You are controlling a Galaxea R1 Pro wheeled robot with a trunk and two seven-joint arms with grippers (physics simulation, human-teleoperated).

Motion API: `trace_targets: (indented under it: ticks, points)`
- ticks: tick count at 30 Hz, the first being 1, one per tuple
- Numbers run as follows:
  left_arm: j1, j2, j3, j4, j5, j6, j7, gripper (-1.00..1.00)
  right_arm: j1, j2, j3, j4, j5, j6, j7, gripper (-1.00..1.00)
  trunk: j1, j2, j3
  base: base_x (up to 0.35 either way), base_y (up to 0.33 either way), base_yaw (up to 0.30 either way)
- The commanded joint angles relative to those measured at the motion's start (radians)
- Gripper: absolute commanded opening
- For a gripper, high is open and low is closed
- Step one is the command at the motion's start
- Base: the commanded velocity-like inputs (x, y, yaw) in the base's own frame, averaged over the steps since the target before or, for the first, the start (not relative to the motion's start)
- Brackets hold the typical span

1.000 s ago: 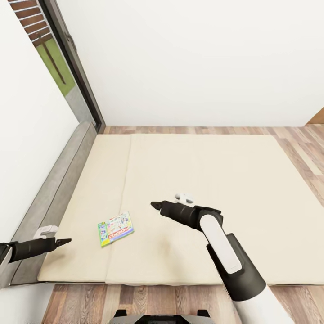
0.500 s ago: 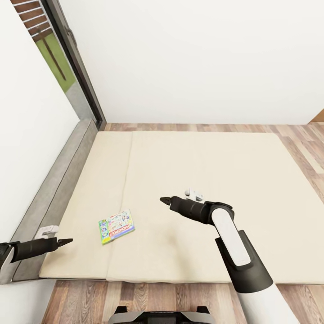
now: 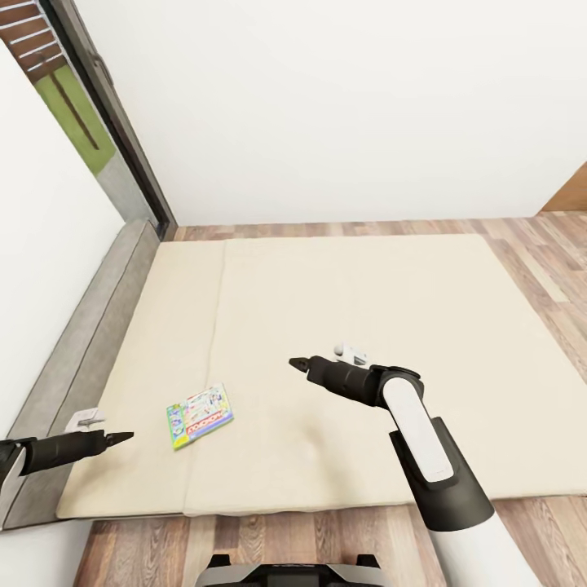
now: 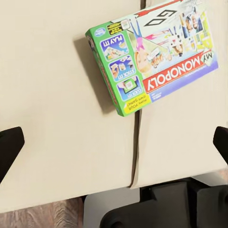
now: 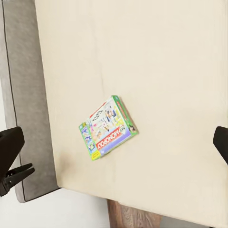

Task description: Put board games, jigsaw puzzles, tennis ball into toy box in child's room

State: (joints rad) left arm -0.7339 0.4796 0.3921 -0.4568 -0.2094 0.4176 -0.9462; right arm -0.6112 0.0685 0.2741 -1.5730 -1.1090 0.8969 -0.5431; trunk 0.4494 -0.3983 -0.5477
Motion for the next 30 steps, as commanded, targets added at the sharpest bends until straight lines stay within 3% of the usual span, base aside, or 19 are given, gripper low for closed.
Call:
trace_targets:
  ticks: [1,30]
  points:
    - [-0.001,-0.001,0.008,-0.001,-0.008,0.009,-0.010,1.00,-0.001,0.001,0.000,-0.001,-0.009,0.001,-0.010,1.00,0.001,-0.002,-0.001,0.000,0.000,-0.042]
    - [-0.001,0.002,0.010,-0.001,-0.008,0.010,-0.016,1.00,-0.002,0.004,0.002,-0.001,-0.010,0.002,-0.009,1.00,0.001,-0.002,-0.001,0.000,0.043,-0.005]
